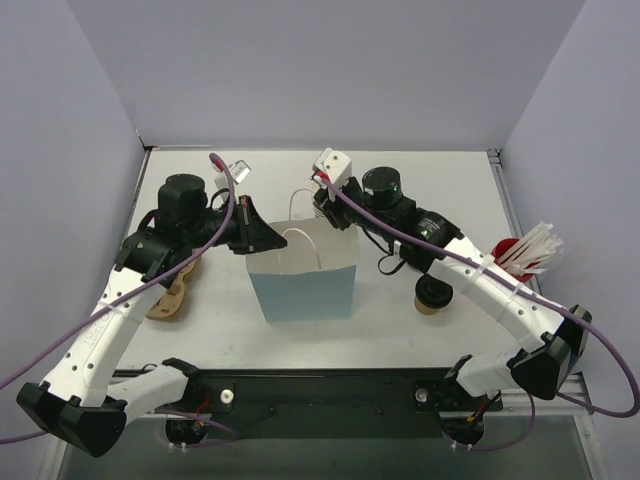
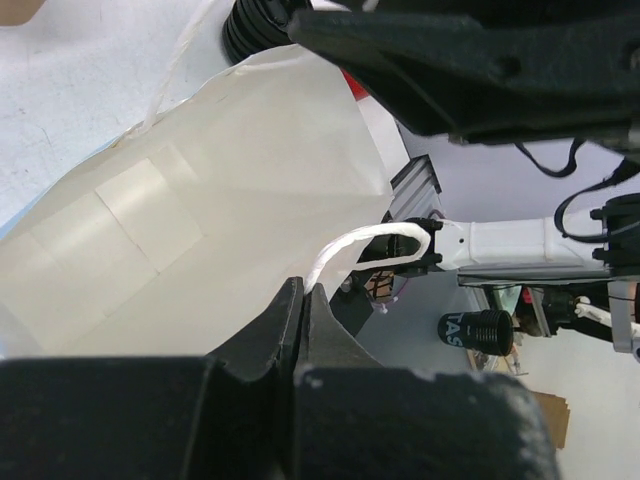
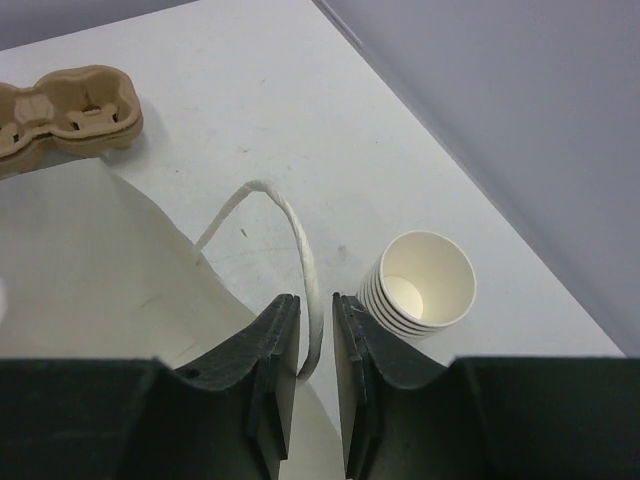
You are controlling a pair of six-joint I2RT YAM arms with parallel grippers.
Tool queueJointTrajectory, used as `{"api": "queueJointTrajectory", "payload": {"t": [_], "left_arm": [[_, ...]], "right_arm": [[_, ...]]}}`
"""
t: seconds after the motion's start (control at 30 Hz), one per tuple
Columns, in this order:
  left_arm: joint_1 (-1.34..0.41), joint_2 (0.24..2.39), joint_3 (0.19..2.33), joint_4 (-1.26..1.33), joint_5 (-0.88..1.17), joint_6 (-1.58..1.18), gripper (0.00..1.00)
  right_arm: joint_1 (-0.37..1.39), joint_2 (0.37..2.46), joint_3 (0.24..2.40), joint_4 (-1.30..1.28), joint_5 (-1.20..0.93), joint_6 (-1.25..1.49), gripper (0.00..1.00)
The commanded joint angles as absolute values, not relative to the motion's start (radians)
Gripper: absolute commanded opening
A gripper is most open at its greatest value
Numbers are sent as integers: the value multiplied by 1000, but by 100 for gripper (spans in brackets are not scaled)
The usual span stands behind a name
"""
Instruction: Pack the takeout coffee
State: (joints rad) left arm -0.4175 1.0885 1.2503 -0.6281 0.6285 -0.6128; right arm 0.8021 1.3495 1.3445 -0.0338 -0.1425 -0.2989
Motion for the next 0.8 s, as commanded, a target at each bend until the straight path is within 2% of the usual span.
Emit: {"api": "queueJointTrajectory", "payload": {"t": [0.0, 0.27, 0.47, 0.77], "left_arm": [[-423, 1058, 1253, -612, 664, -534, 0], [-434, 1062, 1238, -618, 680, -495, 0], [-440, 1063, 1224, -618, 680, -485, 0], [-442, 1086, 1261, -617, 649, -476, 0]], "right_arm": [[759, 1410, 1428, -43, -163, -247, 22], [686, 1482, 1473, -100, -230, -150, 24], [660, 1511, 1488, -109, -279, -107, 30], [646, 1505, 1543, -137, -419, -83, 46]]}}
